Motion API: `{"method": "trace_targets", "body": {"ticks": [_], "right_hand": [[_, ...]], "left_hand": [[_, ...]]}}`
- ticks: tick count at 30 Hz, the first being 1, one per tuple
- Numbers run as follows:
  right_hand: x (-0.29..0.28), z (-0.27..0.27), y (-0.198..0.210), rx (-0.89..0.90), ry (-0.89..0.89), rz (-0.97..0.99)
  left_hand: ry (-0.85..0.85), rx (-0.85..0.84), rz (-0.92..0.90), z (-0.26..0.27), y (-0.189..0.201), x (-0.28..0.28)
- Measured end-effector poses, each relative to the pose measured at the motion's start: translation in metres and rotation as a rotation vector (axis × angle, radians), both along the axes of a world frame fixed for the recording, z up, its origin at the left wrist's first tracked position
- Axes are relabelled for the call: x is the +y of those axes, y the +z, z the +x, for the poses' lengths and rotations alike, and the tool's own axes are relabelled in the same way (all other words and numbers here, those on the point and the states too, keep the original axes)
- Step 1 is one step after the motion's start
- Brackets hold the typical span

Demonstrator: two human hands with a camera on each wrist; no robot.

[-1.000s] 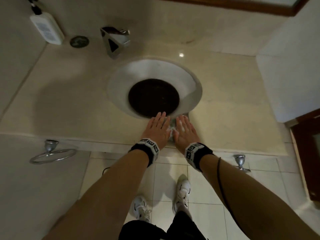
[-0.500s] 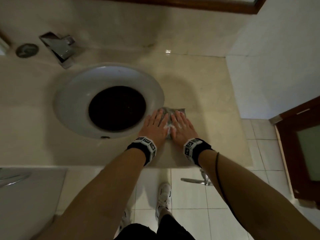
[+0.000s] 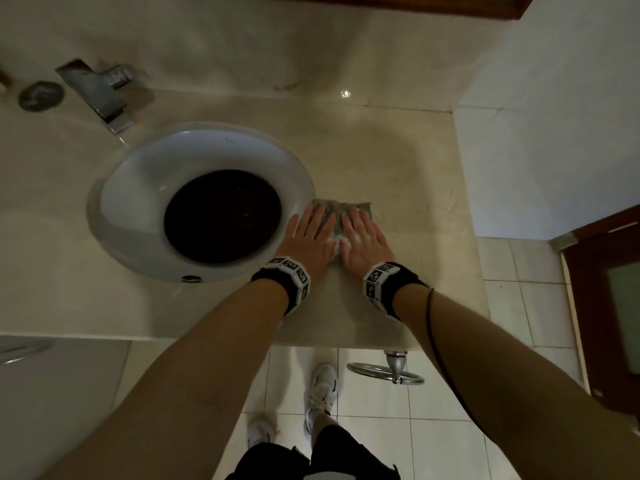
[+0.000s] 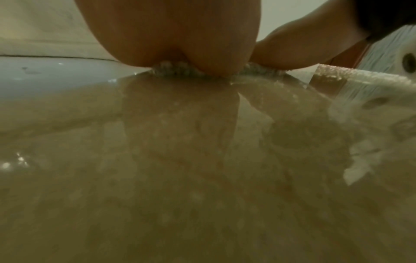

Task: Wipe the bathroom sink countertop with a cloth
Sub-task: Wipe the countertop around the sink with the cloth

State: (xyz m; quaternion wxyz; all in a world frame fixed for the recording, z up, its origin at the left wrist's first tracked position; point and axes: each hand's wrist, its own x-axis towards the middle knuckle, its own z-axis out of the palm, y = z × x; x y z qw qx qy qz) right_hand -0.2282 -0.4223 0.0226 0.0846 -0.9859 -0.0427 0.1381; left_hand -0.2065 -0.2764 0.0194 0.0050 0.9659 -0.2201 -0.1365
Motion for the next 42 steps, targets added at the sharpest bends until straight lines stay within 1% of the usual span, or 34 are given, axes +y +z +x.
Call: {"method": "trace_targets", "body": {"ticks": [5,14,20,23,31,36,39,42], "right_hand": [[0.014,-0.022,-0.001,0.015,-0.027,-0.012],[0.056,-0.090,0.000,0.026,-0.105,-0.035],[0.063,-0.136,0.000,0.024,-0.183,-0.030],[0.055,-0.154,-0.002,0.011,-0.207,-0.070],[0.005,-0.183,0.001,-0.035,-0.359,-0.013],[-0.024,-0.180,0.001,-0.033,-0.417,0.005],[-0.044,-0.173,0.001,-0.009,-0.448,0.007],[-0.063,-0.159,-0.001,-0.008,-0.448,-0.005]], "left_hand": [[-0.033,-0.008,-0.015,-0.014,-0.003,0.015],[-0.075,0.015,-0.011,-0.072,-0.002,0.050],[-0.151,0.032,-0.027,-0.105,-0.001,0.050],[-0.206,0.037,-0.042,-0.116,-0.001,0.040],[-0.340,0.058,-0.077,-0.126,-0.002,-0.018],[-0.397,0.053,-0.077,-0.117,0.003,-0.055],[-0.400,0.063,-0.073,-0.110,0.006,-0.080],[-0.418,0.073,-0.052,-0.093,0.006,-0.103]]}}
